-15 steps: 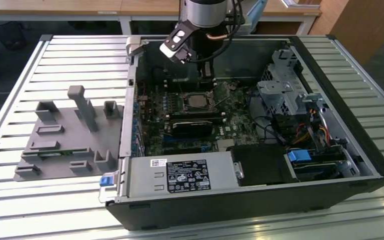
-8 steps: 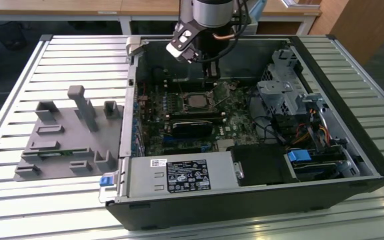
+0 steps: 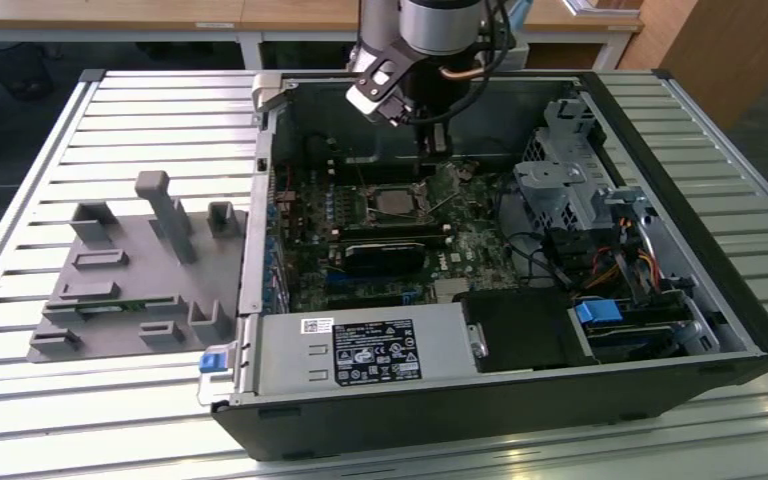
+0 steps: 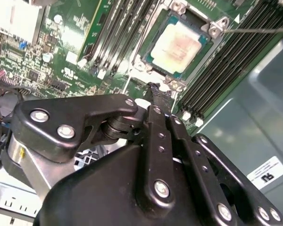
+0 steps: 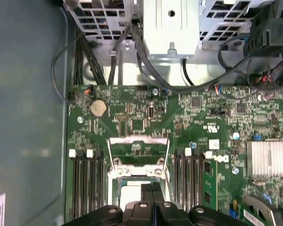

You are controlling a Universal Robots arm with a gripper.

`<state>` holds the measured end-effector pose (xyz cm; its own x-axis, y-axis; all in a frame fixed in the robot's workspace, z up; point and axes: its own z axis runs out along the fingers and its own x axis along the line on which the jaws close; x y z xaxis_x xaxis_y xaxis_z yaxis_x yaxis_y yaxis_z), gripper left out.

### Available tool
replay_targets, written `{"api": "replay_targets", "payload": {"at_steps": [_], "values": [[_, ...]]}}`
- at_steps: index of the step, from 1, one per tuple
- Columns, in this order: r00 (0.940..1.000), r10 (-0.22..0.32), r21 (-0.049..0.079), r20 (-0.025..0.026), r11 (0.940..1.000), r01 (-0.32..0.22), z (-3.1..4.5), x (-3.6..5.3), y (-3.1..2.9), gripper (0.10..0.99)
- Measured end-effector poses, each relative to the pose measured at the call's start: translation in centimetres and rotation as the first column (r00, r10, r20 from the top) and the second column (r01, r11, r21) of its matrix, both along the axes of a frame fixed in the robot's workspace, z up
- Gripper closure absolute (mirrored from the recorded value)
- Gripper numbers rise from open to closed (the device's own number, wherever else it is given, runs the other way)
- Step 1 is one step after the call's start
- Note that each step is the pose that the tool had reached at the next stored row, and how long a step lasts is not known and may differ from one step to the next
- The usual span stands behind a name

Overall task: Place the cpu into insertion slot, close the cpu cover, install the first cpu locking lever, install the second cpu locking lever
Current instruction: 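Close the cpu cover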

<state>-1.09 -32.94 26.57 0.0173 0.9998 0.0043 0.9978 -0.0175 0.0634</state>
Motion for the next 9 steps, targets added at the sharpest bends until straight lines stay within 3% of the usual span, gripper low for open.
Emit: {"api": "replay_targets", "payload": {"at_steps": [5, 9], "values": [[0.9999, 0.000, 0.000, -0.0130, 1.0000, 0.000, -0.06, 1.09, 0.00, 0.980], [0.9999, 0.000, 0.000, -0.0172, 1.0000, 0.000, -0.13, 1.68, 0.01, 0.980]]}}
